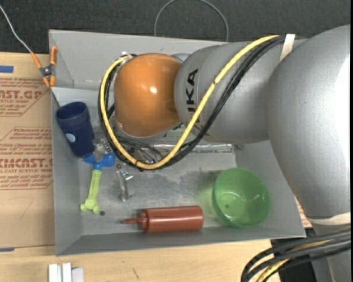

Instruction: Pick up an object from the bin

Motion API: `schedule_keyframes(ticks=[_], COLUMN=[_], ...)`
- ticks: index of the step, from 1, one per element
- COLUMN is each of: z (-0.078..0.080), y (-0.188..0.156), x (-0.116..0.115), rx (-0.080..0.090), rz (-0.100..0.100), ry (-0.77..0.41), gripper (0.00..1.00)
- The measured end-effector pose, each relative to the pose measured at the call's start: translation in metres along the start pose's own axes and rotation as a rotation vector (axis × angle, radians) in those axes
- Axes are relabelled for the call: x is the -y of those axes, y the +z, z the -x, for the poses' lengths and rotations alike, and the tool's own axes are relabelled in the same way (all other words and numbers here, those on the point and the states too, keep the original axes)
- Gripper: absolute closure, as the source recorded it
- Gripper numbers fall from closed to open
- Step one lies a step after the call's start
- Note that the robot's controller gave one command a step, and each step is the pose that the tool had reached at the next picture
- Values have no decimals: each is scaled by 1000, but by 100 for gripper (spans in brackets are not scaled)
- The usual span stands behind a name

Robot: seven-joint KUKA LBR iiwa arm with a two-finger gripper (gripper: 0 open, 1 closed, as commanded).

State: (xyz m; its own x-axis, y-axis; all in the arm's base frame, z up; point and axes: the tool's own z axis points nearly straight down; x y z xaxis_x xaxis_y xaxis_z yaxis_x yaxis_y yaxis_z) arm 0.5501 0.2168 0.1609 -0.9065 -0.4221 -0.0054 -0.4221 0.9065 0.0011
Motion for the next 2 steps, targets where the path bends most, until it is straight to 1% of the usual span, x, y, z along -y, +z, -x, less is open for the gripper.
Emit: schedule_keyframes(ticks=[1, 2], z=[18, 8], y=[55, 92], x=[-26, -22], rx=[-3, -2], rz=[3, -1], ry=[-26, -440], gripper=[0, 0])
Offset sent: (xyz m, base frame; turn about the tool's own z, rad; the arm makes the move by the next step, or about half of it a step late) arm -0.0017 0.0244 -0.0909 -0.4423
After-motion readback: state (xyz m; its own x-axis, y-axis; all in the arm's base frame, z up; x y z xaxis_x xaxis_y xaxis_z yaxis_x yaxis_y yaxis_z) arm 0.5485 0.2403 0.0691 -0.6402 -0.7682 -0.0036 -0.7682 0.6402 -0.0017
